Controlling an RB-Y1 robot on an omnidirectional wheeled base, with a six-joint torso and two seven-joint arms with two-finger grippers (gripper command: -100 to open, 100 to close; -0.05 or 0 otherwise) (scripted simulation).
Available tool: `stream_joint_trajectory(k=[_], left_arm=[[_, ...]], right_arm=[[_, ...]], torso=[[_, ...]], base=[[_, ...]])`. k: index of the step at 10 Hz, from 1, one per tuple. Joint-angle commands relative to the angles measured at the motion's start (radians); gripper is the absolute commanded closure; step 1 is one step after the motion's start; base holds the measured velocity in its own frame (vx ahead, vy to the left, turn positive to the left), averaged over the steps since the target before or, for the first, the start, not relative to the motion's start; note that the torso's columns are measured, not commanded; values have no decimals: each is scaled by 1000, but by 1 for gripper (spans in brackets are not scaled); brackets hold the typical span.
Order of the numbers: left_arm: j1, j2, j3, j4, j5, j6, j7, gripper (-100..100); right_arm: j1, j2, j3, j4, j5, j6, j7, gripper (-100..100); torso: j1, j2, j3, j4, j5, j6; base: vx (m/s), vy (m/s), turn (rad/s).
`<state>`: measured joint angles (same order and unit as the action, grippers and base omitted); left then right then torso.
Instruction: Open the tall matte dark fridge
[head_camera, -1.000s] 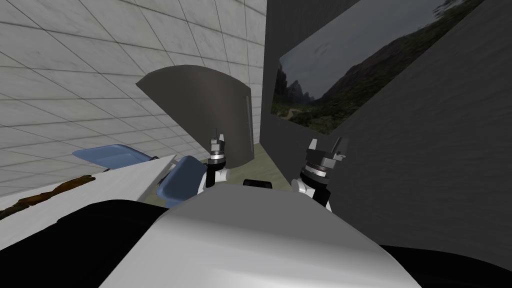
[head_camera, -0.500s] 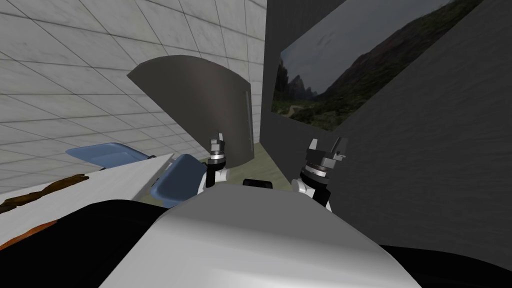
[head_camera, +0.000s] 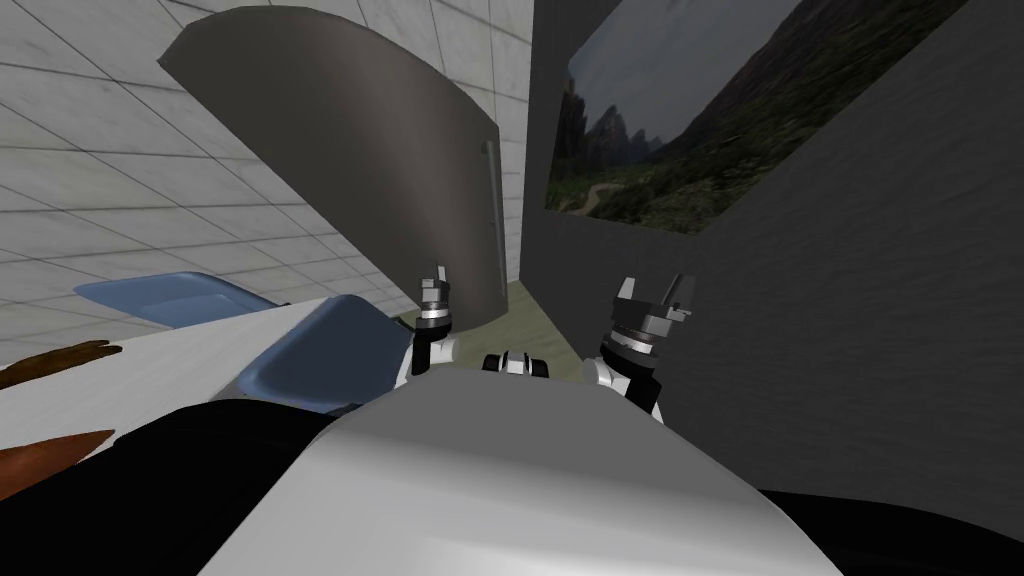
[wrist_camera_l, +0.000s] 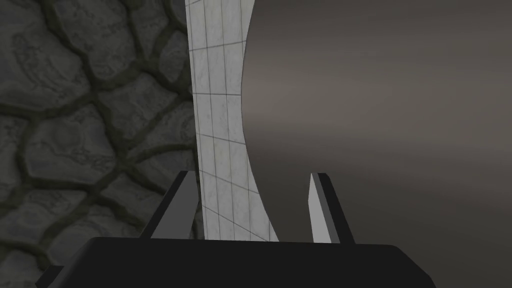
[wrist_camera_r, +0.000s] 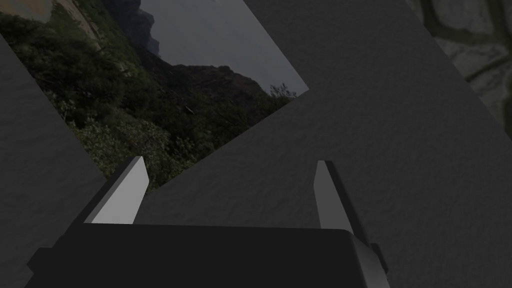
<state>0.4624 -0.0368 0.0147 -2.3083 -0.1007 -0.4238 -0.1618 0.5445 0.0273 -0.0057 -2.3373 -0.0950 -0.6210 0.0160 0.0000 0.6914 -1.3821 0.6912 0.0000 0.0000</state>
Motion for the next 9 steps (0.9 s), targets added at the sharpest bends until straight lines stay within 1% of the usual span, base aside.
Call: stream_joint_trajectory(k=[1, 3, 6, 8, 9], left_arm=[[-9, 75, 1, -3, 4, 25, 2, -100], [-23, 135, 3, -9, 10, 63, 6, -100], [-52, 214, 7, -24, 23, 142, 13, -100], [-77, 257, 10, -38, 33, 197, 20, -100], [-77, 257, 10, -38, 33, 208, 20, -100]], right_arm=[[0, 0, 0, 0, 0, 0, 0, 0], [0, 0, 0, 0, 0, 0, 0, 0], [0, 0, 0, 0, 0, 0, 0, 0], [0, 0, 0, 0, 0, 0, 0, 0], [0, 0, 0, 0, 0, 0, 0, 0]], torso=[[0, 33, -69, 33, 0, 0], [0, 44, -94, 45, 0, 0], [0, 46, -94, 47, 0, 0], [0, 46, -94, 47, 0, 0], [0, 46, -94, 47, 0, 0]], base=[[19, 2, -31], [29, 3, -34], [54, 8, -52], [63, 6, -69], [47, 12, -22]])
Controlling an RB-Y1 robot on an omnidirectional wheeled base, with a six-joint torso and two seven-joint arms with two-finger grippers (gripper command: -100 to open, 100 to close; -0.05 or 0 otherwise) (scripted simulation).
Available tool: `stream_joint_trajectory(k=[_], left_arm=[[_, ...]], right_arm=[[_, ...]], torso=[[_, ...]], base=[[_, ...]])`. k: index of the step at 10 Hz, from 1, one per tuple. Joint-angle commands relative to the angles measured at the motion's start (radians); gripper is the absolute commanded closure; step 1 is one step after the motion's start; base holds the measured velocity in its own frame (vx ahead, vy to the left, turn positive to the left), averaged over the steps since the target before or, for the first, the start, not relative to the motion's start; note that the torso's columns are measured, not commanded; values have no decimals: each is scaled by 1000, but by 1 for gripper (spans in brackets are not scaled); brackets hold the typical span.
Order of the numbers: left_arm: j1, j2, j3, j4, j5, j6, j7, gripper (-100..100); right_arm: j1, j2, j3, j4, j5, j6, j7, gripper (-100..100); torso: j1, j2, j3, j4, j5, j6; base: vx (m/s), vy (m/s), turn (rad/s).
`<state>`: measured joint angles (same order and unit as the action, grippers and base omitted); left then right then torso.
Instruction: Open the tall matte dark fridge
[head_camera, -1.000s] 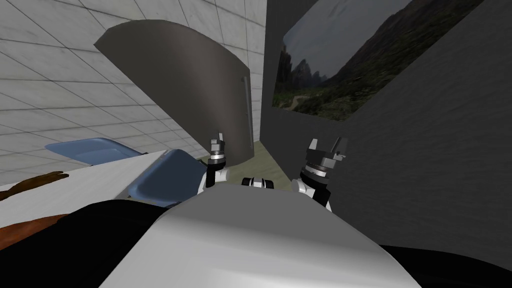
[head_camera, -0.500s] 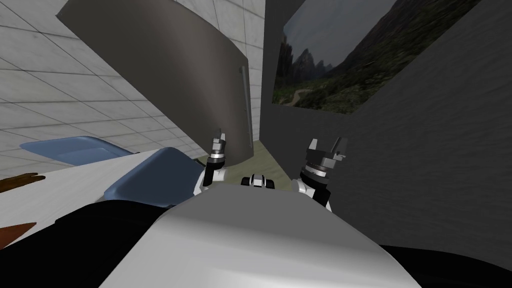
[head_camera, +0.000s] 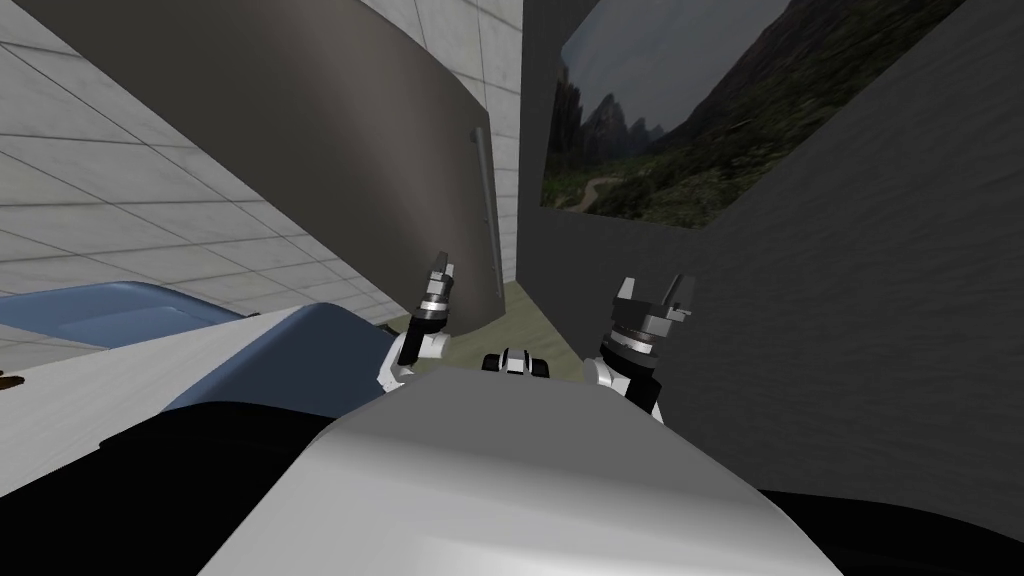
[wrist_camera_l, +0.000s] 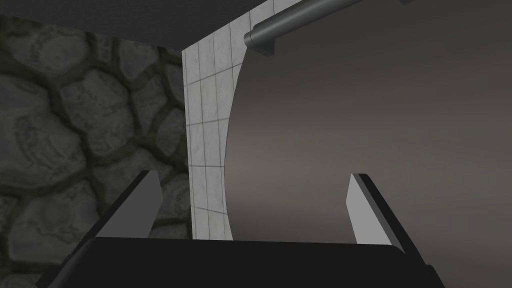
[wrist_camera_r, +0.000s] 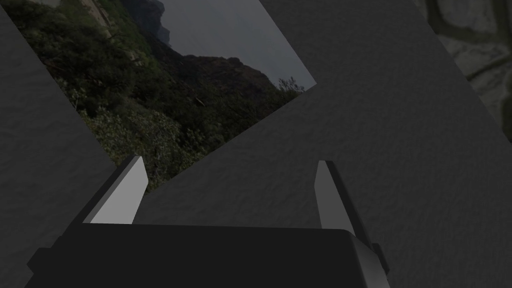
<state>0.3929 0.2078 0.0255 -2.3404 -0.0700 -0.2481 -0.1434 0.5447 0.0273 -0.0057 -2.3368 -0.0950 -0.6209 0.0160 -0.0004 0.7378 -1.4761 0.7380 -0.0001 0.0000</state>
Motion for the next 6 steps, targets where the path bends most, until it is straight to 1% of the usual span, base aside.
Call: stream_joint_trajectory(k=[1, 2, 3, 4, 5, 6], left_arm=[[-20, 32, 1, -14, 8, 69, 4, -100], [-34, 49, 3, -23, 14, 95, 8, -100], [-34, 49, 3, -23, 14, 106, 8, -100], [-48, 66, 5, -32, 21, 146, 12, -100], [-63, 82, 7, -41, 27, 171, 15, -100], [-63, 82, 7, -41, 27, 187, 15, -100]], right_arm=[[0, 0, 0, 0, 0, 0, 0, 0], [0, 0, 0, 0, 0, 0, 0, 0], [0, 0, 0, 0, 0, 0, 0, 0], [0, 0, 0, 0, 0, 0, 0, 0], [0, 0, 0, 0, 0, 0, 0, 0], [0, 0, 0, 0, 0, 0, 0, 0]], torso=[[0, 1, 1, 0, 0, 0], [1, 1, 1, 0, 0, 0], [1, 0, 0, 0, 0, 0], [0, 0, 0, 0, 0, 0], [0, 0, 0, 0, 0, 0], [0, -1, 0, 0, 0, 0]], base=[[41, 14, -48], [54, 19, -74], [44, 13, -24], [46, 4, -53], [64, 4, -88], [52, 8, -25]])
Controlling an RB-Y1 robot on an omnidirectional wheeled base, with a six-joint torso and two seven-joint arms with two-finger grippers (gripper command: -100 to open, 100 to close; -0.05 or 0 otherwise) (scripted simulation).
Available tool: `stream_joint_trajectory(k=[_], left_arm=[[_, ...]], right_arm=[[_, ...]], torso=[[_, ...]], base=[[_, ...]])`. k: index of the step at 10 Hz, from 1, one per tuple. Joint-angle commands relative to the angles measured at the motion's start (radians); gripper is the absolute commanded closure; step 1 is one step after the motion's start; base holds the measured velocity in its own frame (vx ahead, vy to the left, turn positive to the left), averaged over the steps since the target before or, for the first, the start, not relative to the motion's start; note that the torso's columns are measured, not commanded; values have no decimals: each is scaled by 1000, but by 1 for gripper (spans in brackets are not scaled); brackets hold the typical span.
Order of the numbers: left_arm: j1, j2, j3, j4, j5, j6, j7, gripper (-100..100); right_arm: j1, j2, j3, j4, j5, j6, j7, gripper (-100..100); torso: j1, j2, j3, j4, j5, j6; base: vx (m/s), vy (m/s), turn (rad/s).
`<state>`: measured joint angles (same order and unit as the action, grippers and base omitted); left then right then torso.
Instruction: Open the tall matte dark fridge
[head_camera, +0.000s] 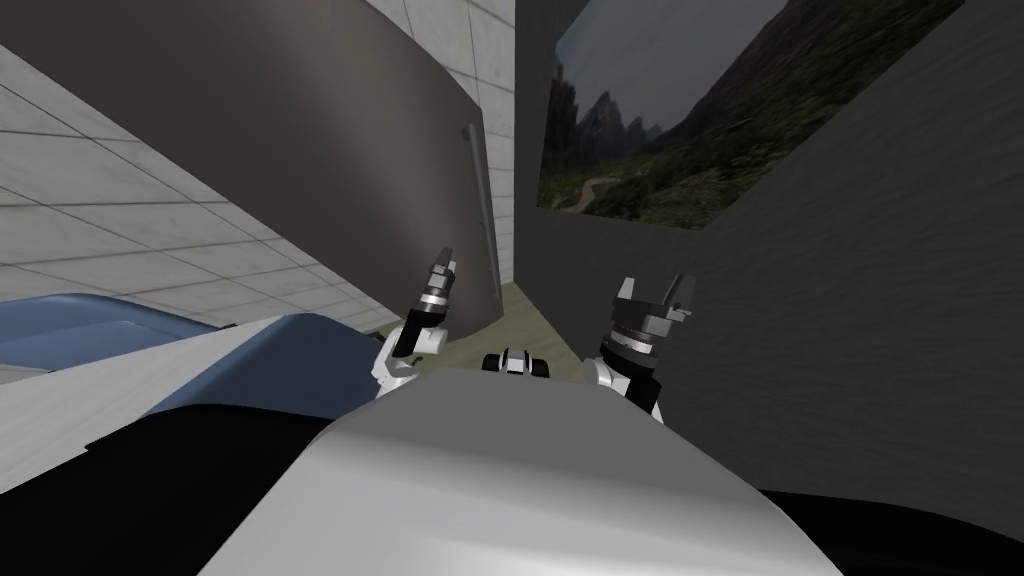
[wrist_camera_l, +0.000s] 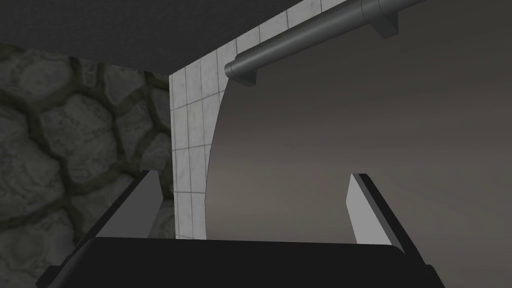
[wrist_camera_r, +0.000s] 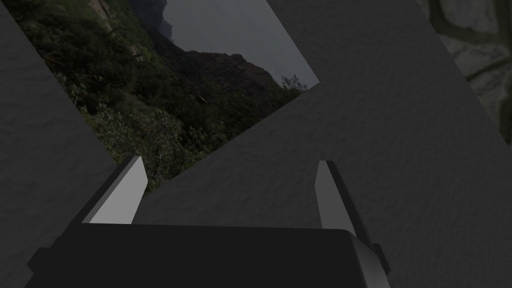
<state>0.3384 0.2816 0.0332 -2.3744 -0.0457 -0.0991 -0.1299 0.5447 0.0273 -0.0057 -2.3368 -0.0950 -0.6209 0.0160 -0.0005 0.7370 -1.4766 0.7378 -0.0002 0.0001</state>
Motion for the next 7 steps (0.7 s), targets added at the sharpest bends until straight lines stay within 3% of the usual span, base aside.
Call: stream_joint_trajectory(k=[1, 2, 4, 7], left_arm=[[-24, 24, 2, -17, 10, 74, 6, -100], [-24, 24, 2, -17, 10, 80, 6, -100], [-56, 55, 6, -34, 24, 147, 14, -100], [-72, 71, 8, -42, 31, 214, 18, -100]], right_arm=[[0, 0, 0, 0, 0, 0, 0, 0], [0, 0, 0, 0, 0, 0, 0, 0], [0, 0, 0, 0, 0, 0, 0, 0], [0, 0, 0, 0, 0, 0, 0, 0]], torso=[[0, 1, 0, 0, 0, 0], [1, 1, 1, 0, 0, 0], [1, 1, 1, 0, 0, 0], [1, 1, 1, 0, 0, 0]], base=[[51, 7, -48], [43, 8, -32], [59, 10, -83], [52, 14, -35]])
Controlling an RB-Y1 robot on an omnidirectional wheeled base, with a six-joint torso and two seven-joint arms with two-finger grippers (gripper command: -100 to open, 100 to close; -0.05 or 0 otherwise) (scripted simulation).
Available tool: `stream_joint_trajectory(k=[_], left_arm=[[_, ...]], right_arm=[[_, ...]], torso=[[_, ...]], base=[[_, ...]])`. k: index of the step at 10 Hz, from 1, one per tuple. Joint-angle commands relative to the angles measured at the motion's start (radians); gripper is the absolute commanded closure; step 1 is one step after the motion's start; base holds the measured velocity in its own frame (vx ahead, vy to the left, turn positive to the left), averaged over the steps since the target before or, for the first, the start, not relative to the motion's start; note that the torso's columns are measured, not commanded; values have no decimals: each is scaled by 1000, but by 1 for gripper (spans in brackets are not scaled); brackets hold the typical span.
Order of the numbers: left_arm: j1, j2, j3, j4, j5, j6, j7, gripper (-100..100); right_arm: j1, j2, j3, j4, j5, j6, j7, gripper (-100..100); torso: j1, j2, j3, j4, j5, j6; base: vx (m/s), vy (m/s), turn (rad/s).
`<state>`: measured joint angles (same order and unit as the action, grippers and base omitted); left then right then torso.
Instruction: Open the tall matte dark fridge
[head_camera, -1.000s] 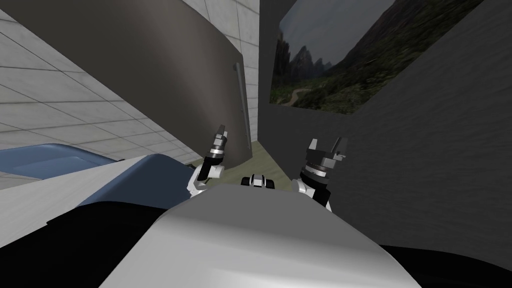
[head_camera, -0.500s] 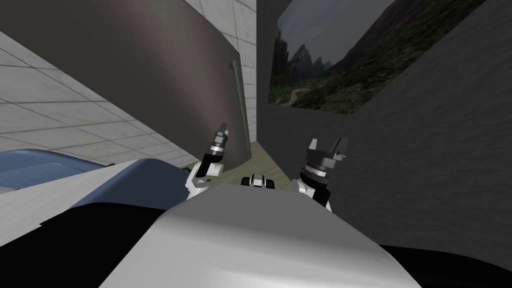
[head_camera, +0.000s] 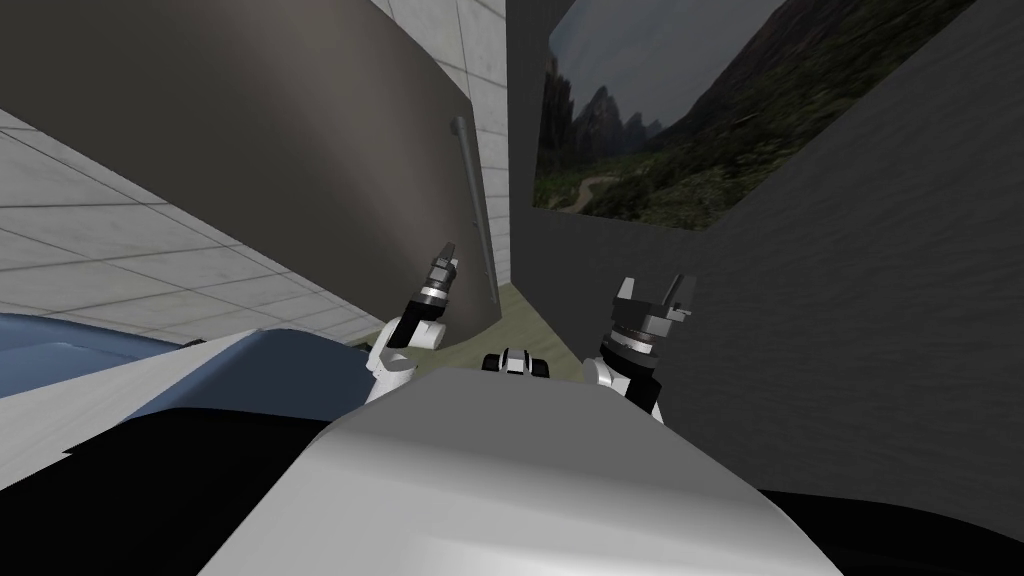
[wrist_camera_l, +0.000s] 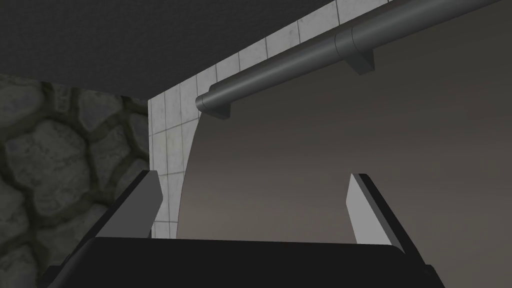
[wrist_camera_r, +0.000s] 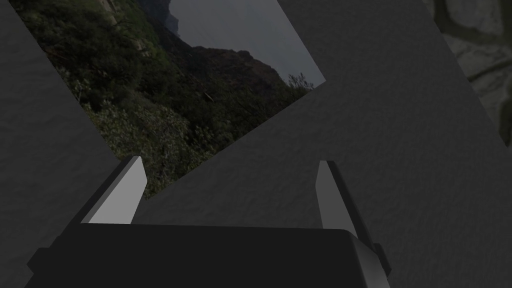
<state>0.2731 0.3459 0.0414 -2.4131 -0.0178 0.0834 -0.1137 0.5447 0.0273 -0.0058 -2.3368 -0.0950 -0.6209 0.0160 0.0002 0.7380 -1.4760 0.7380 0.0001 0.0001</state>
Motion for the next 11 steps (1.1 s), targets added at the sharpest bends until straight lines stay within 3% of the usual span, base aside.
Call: stream_joint_trajectory(k=[1, 8, 11], left_arm=[[-24, 24, 2, -11, 10, 69, 6, -100], [-75, 80, 9, -23, 33, 219, 19, -100], [-111, 127, 14, -24, 48, 303, 28, -100]], right_arm=[[0, 0, 0, 0, 0, 0, 0, 0], [0, 0, 0, 0, 0, 0, 0, 0], [0, 0, 0, 0, 0, 0, 0, 0]], torso=[[0, 1, 1, 0, 0, 0], [0, -1, 0, 0, 0, 0], [0, 1, 0, 0, 0, 0]], base=[[54, 16, -50], [46, 12, -47], [43, 13, -49]])
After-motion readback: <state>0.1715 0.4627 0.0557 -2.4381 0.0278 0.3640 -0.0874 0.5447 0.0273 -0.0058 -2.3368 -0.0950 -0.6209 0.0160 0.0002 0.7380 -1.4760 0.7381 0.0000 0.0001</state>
